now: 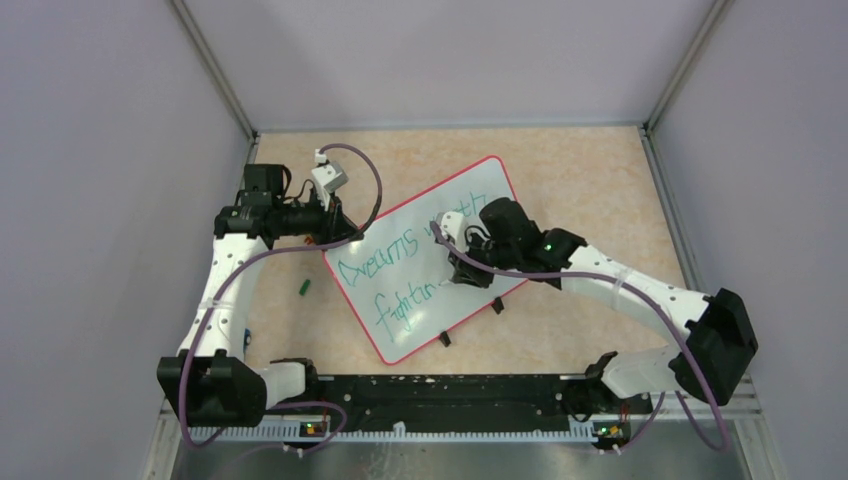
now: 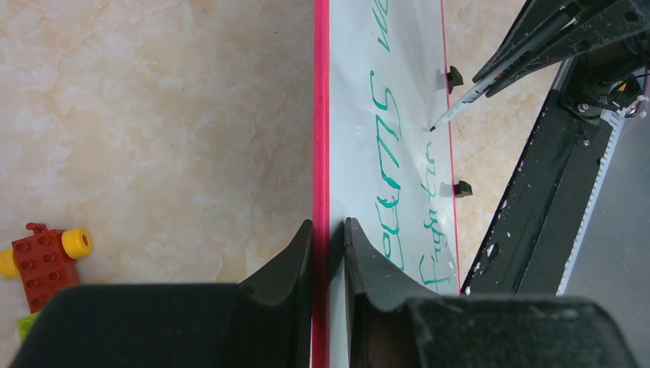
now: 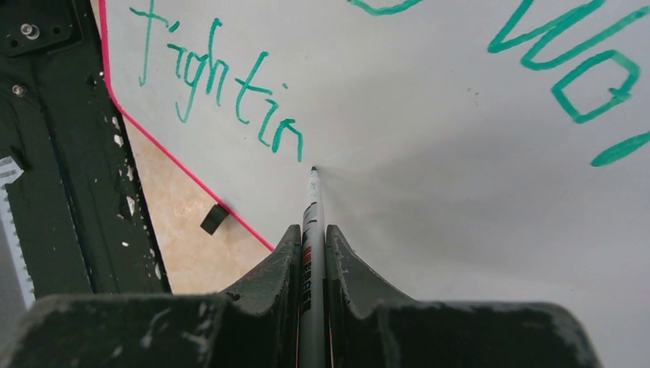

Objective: Write a sentence on the whiteboard

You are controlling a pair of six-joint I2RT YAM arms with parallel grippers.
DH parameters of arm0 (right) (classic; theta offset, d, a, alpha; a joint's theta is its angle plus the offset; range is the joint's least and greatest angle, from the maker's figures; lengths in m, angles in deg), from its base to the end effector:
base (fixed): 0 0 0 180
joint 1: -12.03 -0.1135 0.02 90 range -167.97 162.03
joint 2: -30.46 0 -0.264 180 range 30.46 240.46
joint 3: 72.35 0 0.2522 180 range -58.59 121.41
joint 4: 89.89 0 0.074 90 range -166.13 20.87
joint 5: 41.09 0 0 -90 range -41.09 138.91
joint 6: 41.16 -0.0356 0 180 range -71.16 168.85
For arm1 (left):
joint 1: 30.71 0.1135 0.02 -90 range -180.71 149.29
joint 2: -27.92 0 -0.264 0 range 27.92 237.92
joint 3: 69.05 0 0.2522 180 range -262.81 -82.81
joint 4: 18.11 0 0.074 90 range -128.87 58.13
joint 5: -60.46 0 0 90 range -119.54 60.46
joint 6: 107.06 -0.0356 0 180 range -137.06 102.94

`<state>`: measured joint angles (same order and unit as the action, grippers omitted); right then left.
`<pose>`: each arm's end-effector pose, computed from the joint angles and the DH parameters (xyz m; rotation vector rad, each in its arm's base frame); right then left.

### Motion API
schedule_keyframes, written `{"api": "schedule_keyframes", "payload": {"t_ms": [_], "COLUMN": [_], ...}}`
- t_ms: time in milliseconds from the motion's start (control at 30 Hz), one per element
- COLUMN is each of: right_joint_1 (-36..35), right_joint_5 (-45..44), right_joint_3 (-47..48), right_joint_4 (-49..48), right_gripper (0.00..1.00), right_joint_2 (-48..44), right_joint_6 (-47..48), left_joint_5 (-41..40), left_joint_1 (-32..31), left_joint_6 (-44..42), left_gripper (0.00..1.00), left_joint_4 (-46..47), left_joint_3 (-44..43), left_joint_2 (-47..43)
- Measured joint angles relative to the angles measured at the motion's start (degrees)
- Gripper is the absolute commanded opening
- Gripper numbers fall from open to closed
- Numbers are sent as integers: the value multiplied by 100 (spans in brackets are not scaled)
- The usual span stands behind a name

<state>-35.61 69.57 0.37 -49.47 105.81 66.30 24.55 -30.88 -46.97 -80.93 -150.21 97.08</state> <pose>0.1818 0.2180 0.2841 -1.4235 1.8838 0.6804 0.2326 -0.0295 0.3391 0.9239 1.9512 -0.8541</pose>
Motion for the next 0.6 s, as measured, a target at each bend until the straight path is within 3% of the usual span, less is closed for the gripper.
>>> {"api": "schedule_keyframes", "payload": {"t_ms": [600], "right_joint_1": [107], "right_joint_5": [-144], "right_joint_3": [275], "right_joint_4": [-107], "right_gripper": [0], "right_joint_2": [70], "right_joint_6": [-63], "left_joint_5": [-22], "left_joint_1": [-2], "left_joint_6": [0], "left_gripper": [0], "left_joint_4": [0], "left_joint_3": [0], "left_joint_2": [0]}}
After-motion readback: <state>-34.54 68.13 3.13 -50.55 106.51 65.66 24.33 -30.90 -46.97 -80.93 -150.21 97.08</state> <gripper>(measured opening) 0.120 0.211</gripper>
